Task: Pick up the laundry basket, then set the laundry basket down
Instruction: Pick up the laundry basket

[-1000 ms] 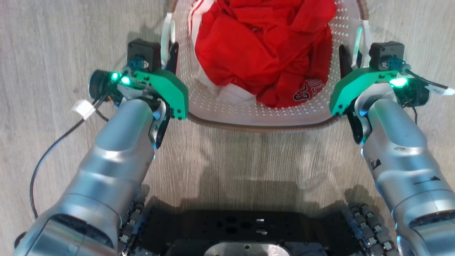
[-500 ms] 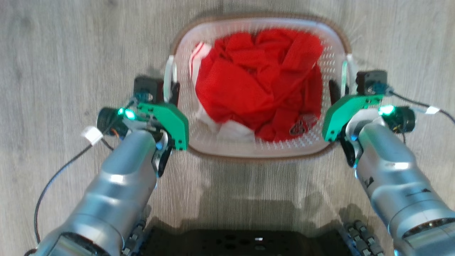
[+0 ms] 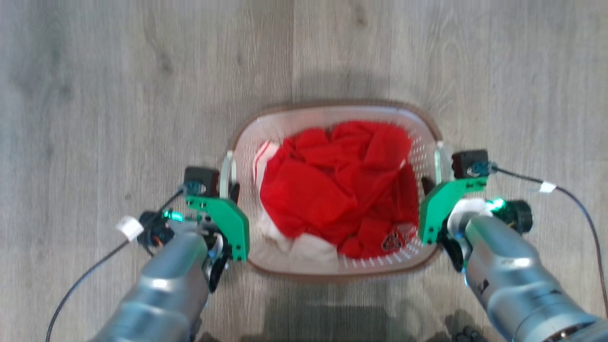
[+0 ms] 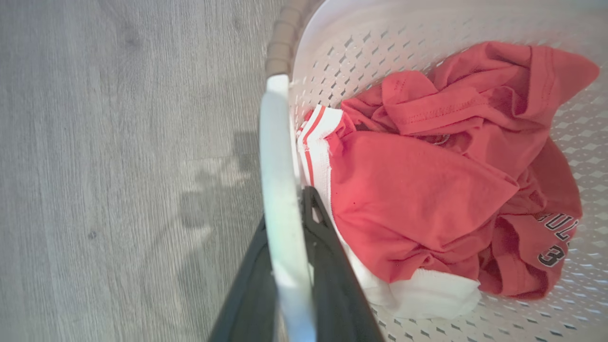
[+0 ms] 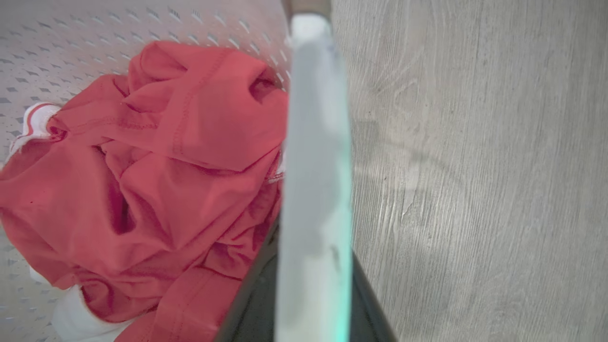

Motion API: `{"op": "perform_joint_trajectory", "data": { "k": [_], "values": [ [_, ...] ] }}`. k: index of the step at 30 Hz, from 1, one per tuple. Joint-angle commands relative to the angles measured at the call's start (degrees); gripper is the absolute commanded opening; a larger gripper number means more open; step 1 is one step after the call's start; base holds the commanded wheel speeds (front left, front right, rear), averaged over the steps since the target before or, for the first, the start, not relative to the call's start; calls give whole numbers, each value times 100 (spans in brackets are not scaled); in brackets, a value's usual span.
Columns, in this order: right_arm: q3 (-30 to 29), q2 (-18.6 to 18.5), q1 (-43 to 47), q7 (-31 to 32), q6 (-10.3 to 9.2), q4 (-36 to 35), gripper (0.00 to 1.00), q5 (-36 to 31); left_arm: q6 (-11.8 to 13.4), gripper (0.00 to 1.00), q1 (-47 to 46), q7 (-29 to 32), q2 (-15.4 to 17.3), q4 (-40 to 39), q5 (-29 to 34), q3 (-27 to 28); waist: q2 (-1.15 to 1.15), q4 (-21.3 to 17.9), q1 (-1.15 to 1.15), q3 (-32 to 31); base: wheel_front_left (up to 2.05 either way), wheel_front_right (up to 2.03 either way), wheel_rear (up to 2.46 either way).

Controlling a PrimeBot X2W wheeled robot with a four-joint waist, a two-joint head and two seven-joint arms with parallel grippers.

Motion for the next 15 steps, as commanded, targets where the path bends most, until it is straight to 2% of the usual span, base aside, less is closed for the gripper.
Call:
{"op": "perform_joint_trajectory", "data": {
  "k": [1, 15],
  "values": [
    [207, -14, 328, 48, 12, 32, 0, 27, 6, 0, 80, -23, 176, 14, -55, 30, 0, -28, 1, -282, 0, 0, 0],
    [1101, -14, 1216, 560, 12, 17, 0, 759, 43, 0, 982, 105, 176, 217, -741, -420, 0, -55, 1, -1553, 0, 0, 0]
  ]
}}
